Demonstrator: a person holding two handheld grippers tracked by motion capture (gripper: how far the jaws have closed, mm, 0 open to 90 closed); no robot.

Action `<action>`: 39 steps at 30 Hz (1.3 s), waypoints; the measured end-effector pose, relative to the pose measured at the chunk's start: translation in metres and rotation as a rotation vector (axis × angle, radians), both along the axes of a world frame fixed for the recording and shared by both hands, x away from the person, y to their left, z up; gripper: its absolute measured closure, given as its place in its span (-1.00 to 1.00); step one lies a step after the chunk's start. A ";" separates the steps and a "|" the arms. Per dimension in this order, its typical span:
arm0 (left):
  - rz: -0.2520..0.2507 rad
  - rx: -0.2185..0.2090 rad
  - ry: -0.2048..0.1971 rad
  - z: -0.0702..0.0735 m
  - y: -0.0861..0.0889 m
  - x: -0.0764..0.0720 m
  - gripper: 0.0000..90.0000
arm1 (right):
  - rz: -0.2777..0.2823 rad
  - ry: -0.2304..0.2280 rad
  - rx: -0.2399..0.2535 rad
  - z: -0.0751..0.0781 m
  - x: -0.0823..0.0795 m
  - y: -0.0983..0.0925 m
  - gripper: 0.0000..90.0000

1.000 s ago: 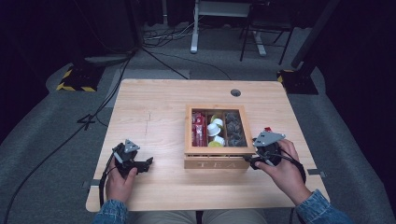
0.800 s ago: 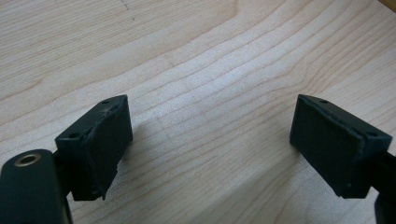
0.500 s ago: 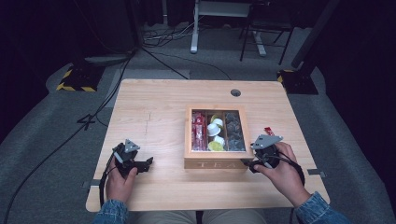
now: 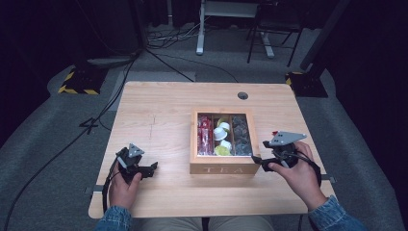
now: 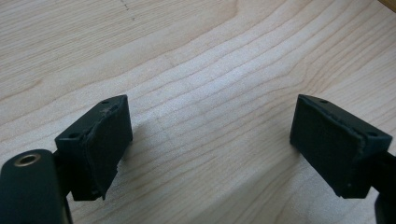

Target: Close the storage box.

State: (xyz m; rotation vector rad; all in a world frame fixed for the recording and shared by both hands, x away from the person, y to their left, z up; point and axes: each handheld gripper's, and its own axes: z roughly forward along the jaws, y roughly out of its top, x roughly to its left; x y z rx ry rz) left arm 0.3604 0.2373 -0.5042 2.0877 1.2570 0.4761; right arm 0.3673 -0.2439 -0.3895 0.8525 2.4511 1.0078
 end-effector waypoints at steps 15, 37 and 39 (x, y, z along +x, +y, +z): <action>0.002 -0.004 0.006 0.000 0.000 -0.001 -0.71 | -0.135 -0.039 0.086 0.018 0.013 -0.059 -0.35; 0.025 -0.005 0.002 0.000 -0.001 -0.002 -0.71 | -0.342 -0.004 0.074 -0.031 0.034 -0.156 -0.31; 0.023 -0.005 0.001 0.000 -0.001 -0.002 -0.71 | -0.361 0.000 0.066 -0.039 0.038 -0.163 -0.29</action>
